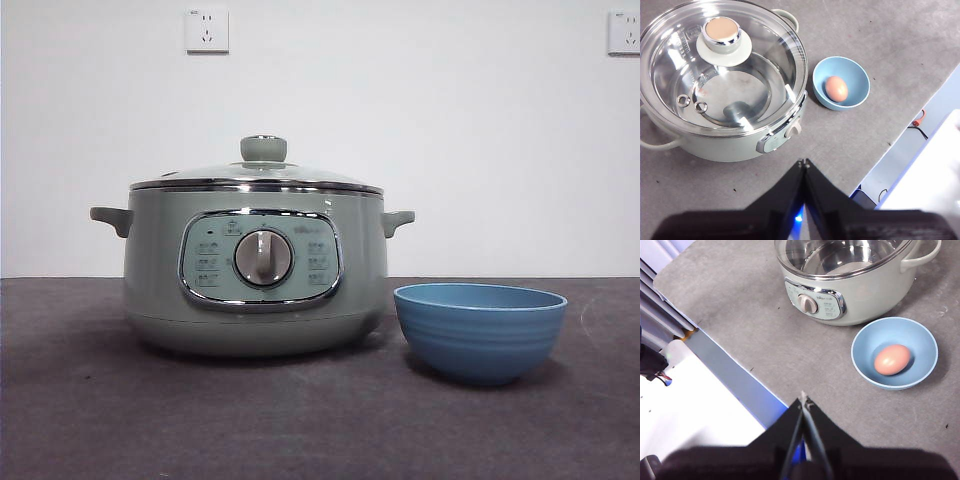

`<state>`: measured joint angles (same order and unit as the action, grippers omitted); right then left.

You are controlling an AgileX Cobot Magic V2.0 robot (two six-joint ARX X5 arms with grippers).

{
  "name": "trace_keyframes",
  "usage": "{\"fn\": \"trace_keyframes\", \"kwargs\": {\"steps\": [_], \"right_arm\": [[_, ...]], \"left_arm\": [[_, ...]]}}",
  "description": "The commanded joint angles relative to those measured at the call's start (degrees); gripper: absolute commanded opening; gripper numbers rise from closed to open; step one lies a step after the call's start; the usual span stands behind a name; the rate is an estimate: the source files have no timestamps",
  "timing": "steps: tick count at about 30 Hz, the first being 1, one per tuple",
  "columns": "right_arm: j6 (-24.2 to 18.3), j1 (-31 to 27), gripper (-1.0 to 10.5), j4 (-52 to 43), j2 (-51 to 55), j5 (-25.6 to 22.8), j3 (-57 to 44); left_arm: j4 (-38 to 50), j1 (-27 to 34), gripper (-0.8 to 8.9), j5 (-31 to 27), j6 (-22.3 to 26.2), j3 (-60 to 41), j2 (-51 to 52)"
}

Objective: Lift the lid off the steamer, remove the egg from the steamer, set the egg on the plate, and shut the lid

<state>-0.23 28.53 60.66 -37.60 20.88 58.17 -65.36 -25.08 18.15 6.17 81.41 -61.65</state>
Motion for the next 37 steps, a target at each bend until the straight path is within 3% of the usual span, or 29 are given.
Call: {"fn": "trace_keyframes", "kwargs": {"steps": [1,5,7,9,12,16,20,27,37], "right_arm": [[0.35,0.09,0.0,-0.09,0.11,-0.02,0.07],[0.35,0.09,0.0,-0.09,0.13,-0.02,0.07],[0.35,0.09,0.0,-0.09,0.13,-0.04,0.07],[0.35,0.09,0.0,-0.11,0.11,-0.02,0.07],[0.35,0.09,0.0,-0.11,0.13,-0.02,0.07],[0.35,0.09,0.0,-0.11,0.11,-0.04,0.07],[0.35,0.09,0.0,-0.11,0.13,-0.02,0.07],[0.35,0.09,0.0,-0.11,0.13,-0.02,0.07],[0.35,0.09,0.0,-0.09,0.13,-0.04,0.07]], "left_arm": [[2.08,-0.09,-0.03,-3.78,1.92,-0.31,-0.02],[3.32,0.28,-0.03,-8.92,1.25,-0.28,0.22],[3.87,0.68,-0.03,-9.73,3.98,-0.33,0.87],[6.64,1.68,-0.03,-8.57,8.7,-0.72,2.29],[18.95,5.38,-0.03,-2.8,13.62,-4.48,6.75],[36.61,13.44,-0.03,2.4,13.27,-15.28,15.67],[45.92,20.39,-0.03,2.78,13.2,-27.8,24.94],[51.01,28.2,-0.03,-3.63,11.78,-49.27,39.52],[53.72,30.27,-0.03,-3.78,5.66,-70.75,53.11]]}}
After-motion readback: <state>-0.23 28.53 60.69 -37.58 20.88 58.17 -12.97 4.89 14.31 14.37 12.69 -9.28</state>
